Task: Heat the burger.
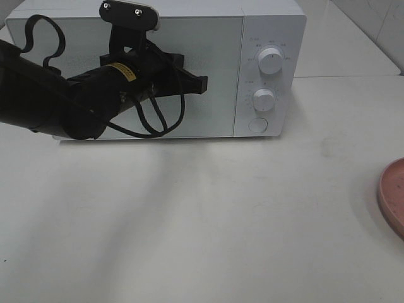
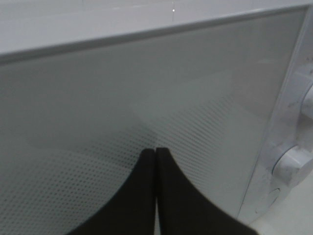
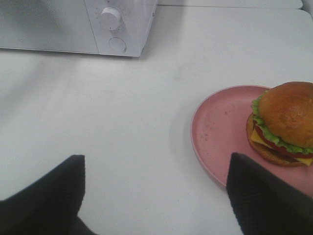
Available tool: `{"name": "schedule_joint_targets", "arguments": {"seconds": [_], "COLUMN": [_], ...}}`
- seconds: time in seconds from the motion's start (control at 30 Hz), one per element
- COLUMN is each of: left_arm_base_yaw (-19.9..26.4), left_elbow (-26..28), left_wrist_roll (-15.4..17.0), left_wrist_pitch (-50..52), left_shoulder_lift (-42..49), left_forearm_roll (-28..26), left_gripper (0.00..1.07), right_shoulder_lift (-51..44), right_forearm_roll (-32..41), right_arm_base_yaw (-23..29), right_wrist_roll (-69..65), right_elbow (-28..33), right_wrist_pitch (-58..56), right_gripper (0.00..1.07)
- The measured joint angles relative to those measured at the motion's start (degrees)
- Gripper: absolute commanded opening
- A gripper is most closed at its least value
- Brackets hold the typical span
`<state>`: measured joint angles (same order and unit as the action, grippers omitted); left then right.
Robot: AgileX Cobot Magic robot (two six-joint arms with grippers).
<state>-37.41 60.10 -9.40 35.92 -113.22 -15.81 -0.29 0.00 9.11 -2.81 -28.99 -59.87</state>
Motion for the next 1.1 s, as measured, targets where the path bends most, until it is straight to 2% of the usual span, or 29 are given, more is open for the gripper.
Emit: {"name": "schedule_joint_targets", "arguments": {"seconds": [0.17, 0.47, 0.6, 0.77, 0.83, 0.87, 0.9, 0.93, 0.97, 1.0, 1.03, 1.07, 1.1], "left_arm_base_yaw": [-0.97, -1.66, -2.46, -4.41, -4.58, -4.58, -4.58, -4.58, -4.58, -4.58, -4.58, -4.58, -4.58], "left_elbow": [3.55, 3.95, 0.80, -2.29, -2.98, -2.98, -2.98, -2.98, -2.98, -2.98, -2.98, -2.98, -2.98], "left_wrist_roll": [0.00, 0.00, 0.00, 0.00, 0.06, 0.06, 0.11, 0.17, 0.17, 0.17, 0.17, 0.17, 0.17], "left_wrist_pitch": [-2.58, -5.50, -8.08, -13.75, -20.57, -20.57, -23.43, -28.30, -28.30, -31.17, -31.17, -35.92, -38.79], "left_shoulder_lift": [-1.95, -1.72, 0.69, 4.35, 6.25, 6.25, 6.88, 8.08, 8.08, 8.59, 8.59, 10.08, 10.89], "left_forearm_roll": [1.09, 0.29, -2.64, -2.64, -2.64, -2.64, -2.64, -2.69, -2.69, -2.69, -2.69, -2.69, -2.69], "left_gripper": [0.00, 0.00, 0.00, 0.00, 0.18, 0.18, 0.45, 0.63, 0.63, 0.92, 0.92, 1.01, 1.00], "right_shoulder_lift": [0.00, 0.00, 0.00, 0.00, 0.00, 0.00, 0.00, 0.00, 0.00, 0.00, 0.00, 0.00, 0.00], "right_forearm_roll": [0.00, 0.00, 0.00, 0.00, 0.00, 0.00, 0.00, 0.00, 0.00, 0.00, 0.00, 0.00, 0.00], "right_arm_base_yaw": [0.00, 0.00, 0.00, 0.00, 0.00, 0.00, 0.00, 0.00, 0.00, 0.00, 0.00, 0.00, 0.00], "right_wrist_roll": [0.00, 0.00, 0.00, 0.00, 0.00, 0.00, 0.00, 0.00, 0.00, 0.00, 0.00, 0.00, 0.00], "right_elbow": [0.00, 0.00, 0.00, 0.00, 0.00, 0.00, 0.00, 0.00, 0.00, 0.00, 0.00, 0.00, 0.00], "right_wrist_pitch": [0.00, 0.00, 0.00, 0.00, 0.00, 0.00, 0.00, 0.00, 0.00, 0.00, 0.00, 0.00, 0.00], "right_gripper": [0.76, 0.76, 0.76, 0.76, 0.76, 0.76, 0.76, 0.76, 0.76, 0.76, 0.76, 0.76, 0.76]}}
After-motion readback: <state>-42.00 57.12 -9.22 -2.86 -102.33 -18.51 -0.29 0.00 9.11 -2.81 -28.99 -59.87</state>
